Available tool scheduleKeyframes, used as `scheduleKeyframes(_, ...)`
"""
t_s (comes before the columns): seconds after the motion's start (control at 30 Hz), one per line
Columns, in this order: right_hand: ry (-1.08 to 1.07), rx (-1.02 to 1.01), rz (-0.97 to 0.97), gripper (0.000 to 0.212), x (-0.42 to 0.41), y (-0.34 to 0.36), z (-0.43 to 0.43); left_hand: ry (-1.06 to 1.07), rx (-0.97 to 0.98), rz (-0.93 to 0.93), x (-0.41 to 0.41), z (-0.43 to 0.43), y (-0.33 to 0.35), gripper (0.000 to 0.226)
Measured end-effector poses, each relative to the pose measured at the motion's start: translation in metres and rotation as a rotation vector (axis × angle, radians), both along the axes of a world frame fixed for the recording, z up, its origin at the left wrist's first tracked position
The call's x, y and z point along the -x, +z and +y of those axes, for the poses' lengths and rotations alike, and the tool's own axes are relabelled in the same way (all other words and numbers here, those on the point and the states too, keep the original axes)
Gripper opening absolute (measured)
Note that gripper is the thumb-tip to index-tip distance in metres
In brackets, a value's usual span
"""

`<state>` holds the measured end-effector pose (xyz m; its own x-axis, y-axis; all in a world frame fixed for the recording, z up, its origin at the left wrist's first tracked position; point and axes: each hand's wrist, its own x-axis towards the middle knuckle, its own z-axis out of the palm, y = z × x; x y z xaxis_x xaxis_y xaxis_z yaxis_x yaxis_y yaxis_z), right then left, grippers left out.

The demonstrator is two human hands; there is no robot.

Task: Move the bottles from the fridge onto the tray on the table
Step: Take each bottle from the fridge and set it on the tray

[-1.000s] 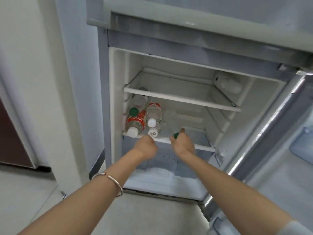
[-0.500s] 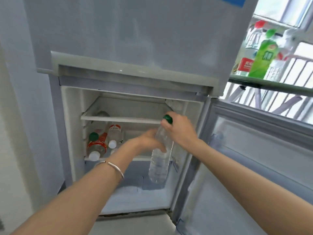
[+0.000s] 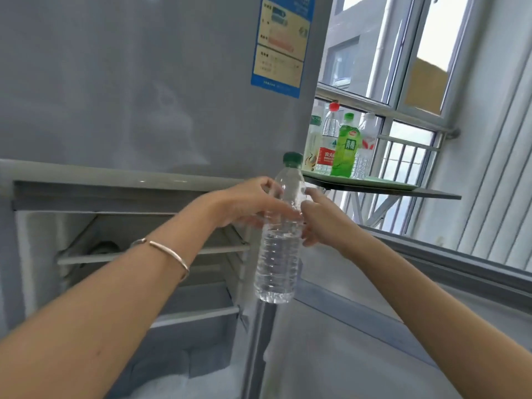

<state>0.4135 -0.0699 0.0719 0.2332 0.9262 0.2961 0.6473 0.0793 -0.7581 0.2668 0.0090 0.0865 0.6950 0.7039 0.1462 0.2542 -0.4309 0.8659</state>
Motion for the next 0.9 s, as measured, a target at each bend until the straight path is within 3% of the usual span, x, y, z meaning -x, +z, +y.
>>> scheduleKeyframes(0.2,0.043,0.022,0.331,0.023,-0.017,0.030,-0.012,0.034,-0.086,-0.127,-0.027,-0.012,0.043,0.067)
scheduleKeyframes(0.37,0.015,-0.047,0.250,0.026,-0.045,0.067,-0.030,0.045,-0.208,-0.199,-0.060,-0.022,0.075,0.080)
scheduleKeyframes(0.47,0.052,-0.009,0.219,0.008,-0.073,0.093,-0.045,0.075,-0.262,-0.317,-0.090,-0.029,0.096,0.085)
scheduleKeyframes(0.5,0.067,0.045,0.162,0.017,-0.083,0.100,-0.049,0.089,-0.264,-0.364,-0.102,-0.030,0.102,0.086)
scheduleKeyframes(0.57,0.059,0.122,0.069,0.064,-0.103,0.110,-0.046,0.125,-0.262,-0.454,-0.127,-0.028,0.111,0.085)
scheduleKeyframes(0.63,-0.007,0.069,0.014,0.090,-0.123,0.115,-0.035,0.155,-0.270,-0.529,-0.154,-0.024,0.117,0.085)
scheduleKeyframes(0.7,-0.058,-0.012,0.016,0.097,-0.141,0.120,-0.016,0.180,-0.292,-0.578,-0.172,-0.017,0.119,0.089)
scheduleKeyframes(0.8,-0.133,-0.077,0.014,0.087,-0.165,0.127,0.019,0.202,-0.265,-0.615,-0.195,0.005,0.118,0.087)
scheduleKeyframes(0.9,-0.179,-0.096,0.041,0.081,-0.180,0.127,0.068,0.288,-0.211,-0.564,-0.210,0.039,0.110,0.053)
